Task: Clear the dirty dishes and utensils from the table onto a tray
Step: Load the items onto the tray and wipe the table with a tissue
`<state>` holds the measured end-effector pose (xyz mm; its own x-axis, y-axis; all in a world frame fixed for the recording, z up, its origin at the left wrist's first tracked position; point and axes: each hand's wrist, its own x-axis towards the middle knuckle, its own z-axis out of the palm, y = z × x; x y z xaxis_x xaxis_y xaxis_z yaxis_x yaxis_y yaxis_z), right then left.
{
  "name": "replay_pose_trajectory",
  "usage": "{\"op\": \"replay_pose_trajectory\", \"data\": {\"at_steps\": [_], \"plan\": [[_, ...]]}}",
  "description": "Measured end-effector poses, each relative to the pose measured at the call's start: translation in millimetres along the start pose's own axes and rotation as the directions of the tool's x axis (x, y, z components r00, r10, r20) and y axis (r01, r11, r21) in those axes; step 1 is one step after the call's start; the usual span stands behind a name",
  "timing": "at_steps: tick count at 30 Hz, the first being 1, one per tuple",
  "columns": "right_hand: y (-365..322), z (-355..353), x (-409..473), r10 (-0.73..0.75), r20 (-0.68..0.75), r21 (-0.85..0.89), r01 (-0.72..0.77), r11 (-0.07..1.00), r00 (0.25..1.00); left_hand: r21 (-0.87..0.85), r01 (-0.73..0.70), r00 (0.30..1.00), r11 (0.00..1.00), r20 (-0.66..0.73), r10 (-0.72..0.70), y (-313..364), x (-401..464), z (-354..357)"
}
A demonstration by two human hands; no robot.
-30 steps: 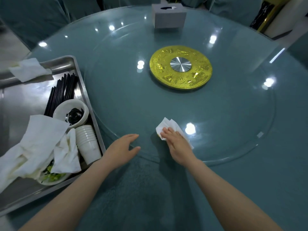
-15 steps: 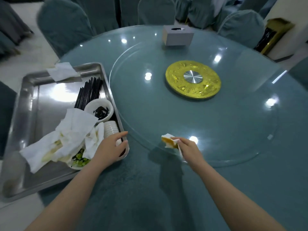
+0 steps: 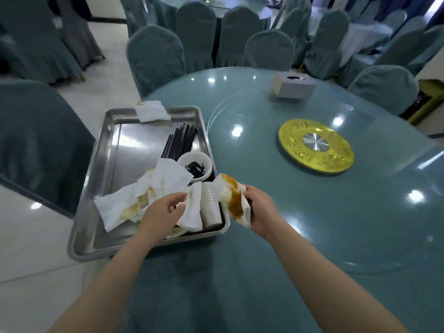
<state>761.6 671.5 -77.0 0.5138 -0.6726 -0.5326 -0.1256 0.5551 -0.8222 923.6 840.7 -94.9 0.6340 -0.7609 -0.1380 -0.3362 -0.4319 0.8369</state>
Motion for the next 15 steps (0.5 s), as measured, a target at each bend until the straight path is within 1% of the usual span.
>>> {"op": "replay_pose_trajectory", "data": {"at_steps": [2,5,8,10,11,13,15], "plan": [[2,30,3,-0.047,0.04,-0.11,0.051,0.993,0.998,-0.015,0.014,0.999,1.0,-0.05,-0.014,-15,-5,-19],[8,84,9,-0.147,0.092,-0.262,0.167,0.951,0.985,-0.055,0.077,0.99,0.995,-0.113,-0.083,-40,-11,-51],[9,141,21,-0.324,0.165,-0.411,0.363,0.836,0.932,-0.115,0.129,0.977,0.985,-0.155,-0.146,-64,-17,-83],[9,178,31,-0.393,0.232,-0.458,0.456,0.763,0.89,-0.118,0.151,0.968,0.981,-0.183,-0.171,-79,-21,-102],[10,193,37,-0.405,0.265,-0.469,0.484,0.739,0.875,-0.115,0.164,0.963,0.98,-0.195,-0.184,-86,-22,-110],[16,218,50,-0.371,0.333,-0.502,0.496,0.708,0.867,-0.117,0.2,0.95,0.973,-0.219,-0.222,-98,-22,-125],[22,232,60,-0.331,0.341,-0.559,0.473,0.681,0.88,-0.132,0.23,0.937,0.964,-0.238,-0.256,-108,-21,-135]]}}
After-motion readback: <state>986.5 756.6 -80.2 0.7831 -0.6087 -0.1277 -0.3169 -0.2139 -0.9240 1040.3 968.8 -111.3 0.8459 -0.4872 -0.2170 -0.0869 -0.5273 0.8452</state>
